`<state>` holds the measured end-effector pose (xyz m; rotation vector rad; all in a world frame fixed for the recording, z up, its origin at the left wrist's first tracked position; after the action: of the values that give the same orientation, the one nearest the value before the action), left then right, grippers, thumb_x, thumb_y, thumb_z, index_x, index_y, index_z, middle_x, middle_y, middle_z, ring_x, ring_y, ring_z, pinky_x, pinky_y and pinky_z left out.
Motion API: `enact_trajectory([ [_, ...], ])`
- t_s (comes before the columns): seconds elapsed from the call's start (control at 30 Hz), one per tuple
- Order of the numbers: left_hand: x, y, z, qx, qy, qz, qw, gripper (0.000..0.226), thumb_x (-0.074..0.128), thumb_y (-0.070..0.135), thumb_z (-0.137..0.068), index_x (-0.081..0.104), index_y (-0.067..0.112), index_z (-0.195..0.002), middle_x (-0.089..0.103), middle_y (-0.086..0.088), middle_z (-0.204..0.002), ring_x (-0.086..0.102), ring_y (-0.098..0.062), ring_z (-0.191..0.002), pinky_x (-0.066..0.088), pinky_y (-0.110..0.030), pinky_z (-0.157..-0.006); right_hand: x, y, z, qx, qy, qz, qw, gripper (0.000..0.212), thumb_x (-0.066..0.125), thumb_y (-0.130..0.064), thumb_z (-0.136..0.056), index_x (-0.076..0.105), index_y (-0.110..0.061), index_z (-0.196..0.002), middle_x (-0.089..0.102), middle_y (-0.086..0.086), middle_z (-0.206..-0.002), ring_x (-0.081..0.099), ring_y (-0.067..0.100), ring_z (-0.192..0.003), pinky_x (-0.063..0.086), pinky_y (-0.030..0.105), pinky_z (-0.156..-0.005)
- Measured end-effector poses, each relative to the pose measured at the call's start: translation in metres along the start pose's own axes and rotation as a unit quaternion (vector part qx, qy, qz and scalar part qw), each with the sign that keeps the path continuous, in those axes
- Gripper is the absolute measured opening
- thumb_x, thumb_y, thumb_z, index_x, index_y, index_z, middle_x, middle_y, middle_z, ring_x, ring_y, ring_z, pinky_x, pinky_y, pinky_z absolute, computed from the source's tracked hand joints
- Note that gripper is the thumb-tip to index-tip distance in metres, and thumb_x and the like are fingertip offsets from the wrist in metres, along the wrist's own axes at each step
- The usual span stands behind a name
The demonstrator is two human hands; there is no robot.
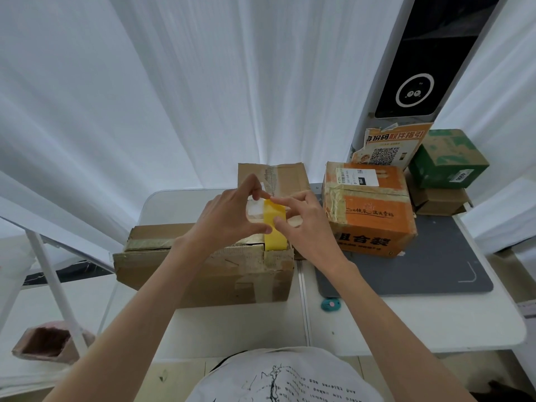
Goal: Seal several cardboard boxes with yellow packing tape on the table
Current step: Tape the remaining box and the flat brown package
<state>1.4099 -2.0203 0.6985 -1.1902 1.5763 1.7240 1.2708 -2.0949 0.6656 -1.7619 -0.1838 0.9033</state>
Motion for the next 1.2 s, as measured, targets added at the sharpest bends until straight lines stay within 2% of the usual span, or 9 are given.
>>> enact_trajectory([
  [0.1,0.0,0.003,0.002,0.014,0.007,-0.03,0.999,0.066,0.086,0.046,-0.073,0.026,0.033,-0.098,0.067,0.021,-0.124,0.06,-0.012,-0.078,0.036,-0.017,-0.062,-0.001,0.0,-0.001,-0.004,0.005,0.008,1.0,0.039,0.073,-0.025,-0.091,0.067,-0.027,-0.129,0.049,-0.005,-0.115,0.061,0.003,-0.093,0.048,0.007,-0.08],
  [0.17,0.0,0.005,0.003,0.018,0.007,-0.045,0.999,0.066,0.086,0.047,-0.074,0.027,0.033,-0.099,0.066,0.019,-0.126,0.054,-0.008,-0.069,0.038,-0.02,-0.063,-0.001,0.0,-0.003,0.015,-0.011,0.01,1.0,0.044,0.072,-0.026,-0.091,0.062,-0.026,-0.133,0.05,-0.004,-0.117,0.064,0.003,-0.088,0.05,0.007,-0.073],
  [0.27,0.0,0.009,0.004,0.015,-0.008,-0.072,0.997,0.067,0.087,0.048,-0.073,0.029,0.031,-0.104,0.065,0.015,-0.129,0.056,-0.013,-0.079,0.041,-0.025,-0.072,0.0,0.002,-0.006,0.054,-0.06,0.011,0.997,0.051,0.072,-0.028,-0.091,0.053,-0.028,-0.137,0.057,-0.004,-0.106,0.065,0.007,-0.086,0.055,0.014,-0.066],
  [0.4,0.001,0.016,0.004,0.011,-0.036,-0.082,0.996,0.073,0.089,0.047,-0.07,0.031,0.031,-0.11,0.062,0.012,-0.123,0.059,-0.015,-0.083,0.038,-0.016,-0.063,0.0,0.001,-0.009,0.101,-0.135,0.002,0.986,0.053,0.076,-0.024,-0.086,0.045,-0.03,-0.129,0.064,0.005,-0.098,0.067,0.021,-0.09,0.059,0.029,-0.077],
  [0.57,0.008,0.018,0.005,0.016,-0.039,-0.075,0.996,0.077,0.092,0.048,-0.066,0.029,0.034,-0.107,0.063,0.015,-0.122,0.065,-0.019,-0.086,0.044,-0.025,-0.069,0.001,-0.006,-0.016,0.111,-0.186,0.107,0.97,0.066,0.085,-0.031,-0.074,0.039,-0.027,-0.122,0.057,0.003,-0.102,0.064,0.022,-0.092,0.061,0.044,-0.083],
  [0.7,0.008,0.015,0.007,0.006,-0.033,-0.059,0.998,0.076,0.093,0.046,-0.064,0.03,0.032,-0.105,0.063,0.019,-0.12,0.064,-0.016,-0.083,0.04,-0.028,-0.068,0.004,-0.016,-0.016,0.113,-0.18,0.144,0.966,0.064,0.081,-0.034,-0.079,0.038,-0.021,-0.123,0.043,-0.005,-0.096,0.058,0.018,-0.089,0.06,0.044,-0.084],
  [0.9,0.006,0.006,0.01,-0.009,-0.016,-0.021,1.0,0.077,0.094,0.043,-0.062,0.026,0.038,-0.099,0.064,0.021,-0.119,0.059,-0.012,-0.081,0.04,-0.028,-0.066,0.008,-0.019,-0.013,0.103,-0.161,0.148,0.97,0.064,0.08,-0.036,-0.082,0.037,-0.022,-0.126,0.039,-0.01,-0.092,0.052,0.011,-0.081,0.06,0.037,-0.082],
  [1.07,0.01,0.006,0.012,-0.01,-0.009,-0.011,1.0,0.077,0.094,0.04,-0.064,0.028,0.035,-0.102,0.062,0.017,-0.122,0.061,-0.016,-0.087,0.038,-0.019,-0.065,0.007,-0.014,-0.013,0.104,-0.182,0.134,0.969,0.058,0.076,-0.033,-0.089,0.035,-0.021,-0.128,0.049,-0.004,-0.1,0.062,0.018,-0.092,0.06,0.035,-0.08],
  [1.2,0.01,0.005,0.013,-0.011,-0.005,-0.011,1.0,0.076,0.094,0.04,-0.065,0.028,0.037,-0.103,0.061,0.016,-0.121,0.062,-0.017,-0.088,0.041,-0.023,-0.067,0.006,-0.014,-0.014,0.113,-0.204,0.106,0.967,0.05,0.071,-0.031,-0.094,0.035,-0.021,-0.126,0.054,0.002,-0.104,0.065,0.018,-0.088,0.056,0.024,-0.064],
])
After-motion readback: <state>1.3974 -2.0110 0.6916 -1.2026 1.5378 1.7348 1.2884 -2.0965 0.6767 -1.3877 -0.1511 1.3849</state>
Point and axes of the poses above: each hand's wrist, its own z-axis away from the middle knuckle, its own x-axis out of the palm, y = z × x, the point moved 6 cm from there along -z, towards the middle knuckle
